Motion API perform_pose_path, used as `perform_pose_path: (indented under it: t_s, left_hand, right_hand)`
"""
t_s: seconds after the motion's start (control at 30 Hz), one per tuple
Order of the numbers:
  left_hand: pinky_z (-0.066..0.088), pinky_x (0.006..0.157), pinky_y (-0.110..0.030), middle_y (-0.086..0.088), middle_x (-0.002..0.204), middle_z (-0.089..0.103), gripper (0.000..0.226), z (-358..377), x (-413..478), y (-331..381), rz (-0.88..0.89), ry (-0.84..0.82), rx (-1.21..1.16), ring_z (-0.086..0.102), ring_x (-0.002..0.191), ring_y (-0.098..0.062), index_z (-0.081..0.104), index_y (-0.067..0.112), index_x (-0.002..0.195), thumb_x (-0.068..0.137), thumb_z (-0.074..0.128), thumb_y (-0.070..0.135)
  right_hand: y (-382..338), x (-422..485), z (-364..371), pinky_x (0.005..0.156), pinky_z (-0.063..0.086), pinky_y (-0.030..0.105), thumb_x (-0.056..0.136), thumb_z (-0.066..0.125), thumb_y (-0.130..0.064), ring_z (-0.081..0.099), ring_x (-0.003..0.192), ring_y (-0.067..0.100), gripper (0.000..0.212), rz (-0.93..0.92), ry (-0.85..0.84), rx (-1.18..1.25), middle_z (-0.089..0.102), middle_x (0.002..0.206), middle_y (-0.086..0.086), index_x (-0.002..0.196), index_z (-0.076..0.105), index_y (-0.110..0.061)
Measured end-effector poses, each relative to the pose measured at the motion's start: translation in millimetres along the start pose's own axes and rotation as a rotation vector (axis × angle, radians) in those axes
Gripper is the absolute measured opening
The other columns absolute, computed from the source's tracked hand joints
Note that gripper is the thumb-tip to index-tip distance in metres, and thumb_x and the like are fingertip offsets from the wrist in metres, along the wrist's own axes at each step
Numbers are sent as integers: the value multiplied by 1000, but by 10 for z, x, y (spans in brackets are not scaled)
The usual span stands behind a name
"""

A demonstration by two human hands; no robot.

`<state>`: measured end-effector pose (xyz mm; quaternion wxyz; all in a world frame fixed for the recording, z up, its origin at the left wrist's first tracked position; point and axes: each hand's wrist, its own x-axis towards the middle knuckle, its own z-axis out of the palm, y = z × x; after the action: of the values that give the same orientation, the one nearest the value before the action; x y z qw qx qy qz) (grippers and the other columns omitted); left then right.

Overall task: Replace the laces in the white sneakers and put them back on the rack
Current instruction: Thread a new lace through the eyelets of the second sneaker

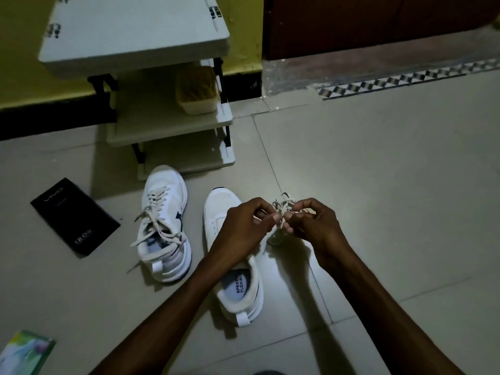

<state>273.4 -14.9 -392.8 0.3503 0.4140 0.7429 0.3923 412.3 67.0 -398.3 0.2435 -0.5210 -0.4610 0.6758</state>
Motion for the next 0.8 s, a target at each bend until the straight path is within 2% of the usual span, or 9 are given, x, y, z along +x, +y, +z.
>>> perform_pose_path:
  t_s: [0.1, 0.27, 0.33, 0.4, 0.47, 0.53, 0.6, 0.73, 0.8]
  left_hand:
    - [57, 64, -23, 7, 74, 71, 12, -75, -50, 9, -33, -1, -72, 69, 65, -7, 67, 24, 90, 83, 76, 30]
    - [55, 66, -21, 2, 74, 72, 4, -219, -123, 13, -5, 107, -47, 70, 66, -10, 71, 17, 87, 85, 72, 14]
    - [52, 66, -16, 4, 74, 71, 5, -292, -144, -15, 33, 172, 1, 68, 67, -6, 73, 17, 85, 85, 71, 13]
    - [48, 66, -12, 7, 76, 71, 8, -372, -160, -41, 72, 211, 66, 66, 70, -4, 75, 19, 84, 86, 70, 13]
    - [48, 68, -15, 9, 75, 70, 8, -447, -187, -57, 89, 228, 101, 65, 71, -3, 74, 19, 82, 86, 70, 14]
    - [50, 69, -21, 9, 72, 70, 10, -491, -234, -41, 101, 235, 107, 65, 70, -3, 72, 19, 77, 86, 70, 17]
    - [48, 68, -20, 10, 75, 69, 15, -536, -276, -38, 120, 270, 180, 63, 72, -2, 65, 23, 74, 88, 66, 20]
    - [34, 64, -8, 10, 82, 61, 23, -630, -329, -24, 126, 326, 275, 52, 74, 0, 50, 28, 73, 93, 60, 21]
    - [33, 65, -5, 11, 76, 57, 32, -691, -353, -20, 134, 323, 209, 52, 76, 8, 45, 33, 68, 93, 60, 20]
  right_hand:
    - [-57, -73, 134, 70, 58, 30, 84, 66, 7, 65, 67, 22, 10, -22, -22, 47, 68, 76, 17, 88, 67, -2]
    - [-61, -162, 304, 78, 57, 34, 84, 67, 4, 69, 76, 21, 17, -70, -62, -29, 74, 82, 13, 91, 74, -9]
    - [-41, -189, 357, 72, 55, 27, 82, 71, -1, 68, 74, 11, 16, -172, -82, -210, 75, 80, 5, 90, 76, -14]
    - [6, -188, 402, 68, 47, 15, 81, 75, -10, 62, 72, 1, 15, -402, -58, -551, 70, 80, -10, 90, 75, -22]
    - [47, -184, 466, 72, 40, 15, 82, 75, -24, 55, 82, 2, 15, -621, -51, -792, 64, 89, -14, 97, 73, -28]
    - [51, -166, 537, 77, 40, 21, 87, 65, -38, 55, 91, 9, 16, -692, -97, -908, 65, 96, -11, 100, 72, -32]
    - [41, -154, 632, 81, 43, 36, 90, 49, -47, 55, 93, 17, 26, -690, -132, -980, 68, 94, -10, 97, 71, -34]
    - [-6, -199, 779, 77, 45, 44, 94, 40, -41, 51, 84, 19, 27, -759, -154, -1024, 60, 75, -12, 83, 63, -34]
    - [-29, -221, 840, 77, 45, 43, 94, 37, -42, 51, 87, 20, 30, -765, -167, -1009, 64, 77, -11, 83, 63, -33]
